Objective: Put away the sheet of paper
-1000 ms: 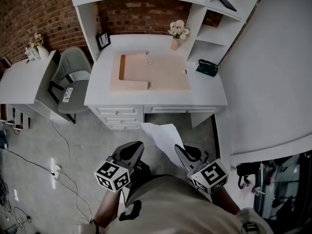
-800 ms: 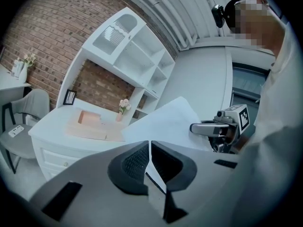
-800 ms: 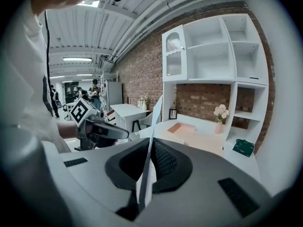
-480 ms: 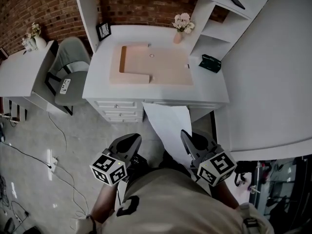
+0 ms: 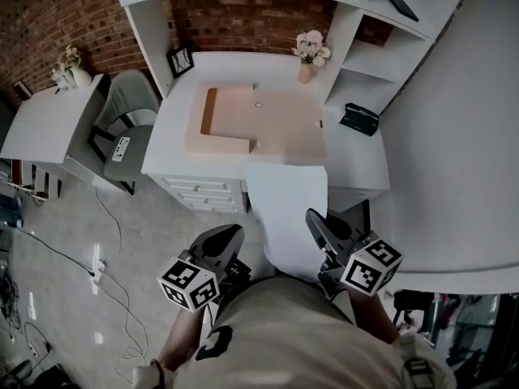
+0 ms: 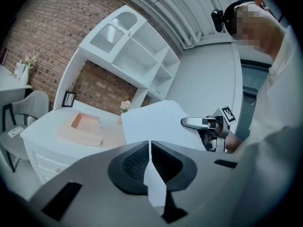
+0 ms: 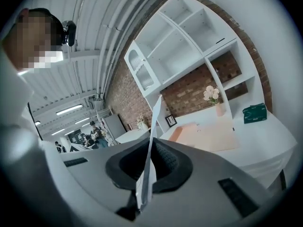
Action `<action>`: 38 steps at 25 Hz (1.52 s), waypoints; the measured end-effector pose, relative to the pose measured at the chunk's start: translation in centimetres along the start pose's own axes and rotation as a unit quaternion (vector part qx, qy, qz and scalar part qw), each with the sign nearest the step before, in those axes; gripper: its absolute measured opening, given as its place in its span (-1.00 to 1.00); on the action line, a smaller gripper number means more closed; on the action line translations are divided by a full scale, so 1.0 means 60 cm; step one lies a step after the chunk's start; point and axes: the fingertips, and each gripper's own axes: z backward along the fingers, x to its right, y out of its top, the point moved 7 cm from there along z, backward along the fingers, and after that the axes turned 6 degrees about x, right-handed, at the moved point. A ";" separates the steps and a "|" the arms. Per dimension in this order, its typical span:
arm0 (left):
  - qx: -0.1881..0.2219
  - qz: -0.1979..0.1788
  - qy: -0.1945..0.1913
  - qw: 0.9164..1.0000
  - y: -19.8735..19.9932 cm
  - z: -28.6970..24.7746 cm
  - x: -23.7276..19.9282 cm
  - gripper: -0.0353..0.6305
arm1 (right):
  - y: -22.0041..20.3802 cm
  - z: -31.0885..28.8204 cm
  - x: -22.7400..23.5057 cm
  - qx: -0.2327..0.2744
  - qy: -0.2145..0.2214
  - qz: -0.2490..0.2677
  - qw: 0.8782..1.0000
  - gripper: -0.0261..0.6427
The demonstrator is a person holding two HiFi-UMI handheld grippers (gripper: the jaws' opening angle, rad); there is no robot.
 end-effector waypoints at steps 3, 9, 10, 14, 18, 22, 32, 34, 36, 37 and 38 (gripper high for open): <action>0.003 -0.003 0.007 1.000 0.003 -0.030 0.011 -0.81 | 0.018 0.006 0.031 0.006 0.002 -0.014 1.000 -0.84; 0.003 -0.010 0.009 1.000 0.000 -0.098 0.039 -0.81 | 0.044 0.024 0.103 0.021 0.009 -0.030 0.999 -0.84; 0.003 -0.011 0.009 1.000 0.000 -0.109 0.044 -0.81 | 0.048 0.027 0.113 0.021 0.011 -0.033 0.999 -0.84; 0.005 -0.010 0.011 1.000 -0.003 -0.149 0.063 -0.81 | 0.063 0.036 0.153 0.019 0.016 -0.043 0.999 -0.84; 0.005 -0.009 0.014 1.000 -0.009 -0.184 0.078 -0.81 | 0.074 0.044 0.191 0.021 0.020 -0.055 0.998 -0.84; 0.001 -0.010 0.018 1.000 -0.008 -0.216 0.092 -0.81 | 0.087 0.049 0.229 0.020 0.019 -0.070 0.997 -0.84; -0.007 0.002 0.052 0.999 -0.003 -0.225 0.081 -0.81 | 0.080 0.014 0.276 -0.005 0.018 -0.120 0.993 -0.84; -0.004 0.008 0.055 0.998 0.000 -0.219 0.068 -0.81 | 0.079 -0.002 0.273 -0.009 0.022 -0.123 0.992 -0.84; -0.004 0.014 0.054 0.998 0.001 -0.216 0.047 -0.81 | 0.081 -0.018 0.269 -0.006 0.022 -0.123 0.992 -0.84; -0.003 0.016 0.052 0.999 0.003 -0.217 0.035 -0.81 | 0.082 -0.027 0.269 -0.004 0.019 -0.122 0.992 -0.84; -0.003 0.017 0.049 0.999 0.006 -0.218 0.024 -0.81 | 0.083 -0.035 0.268 -0.002 0.014 -0.122 0.992 -0.84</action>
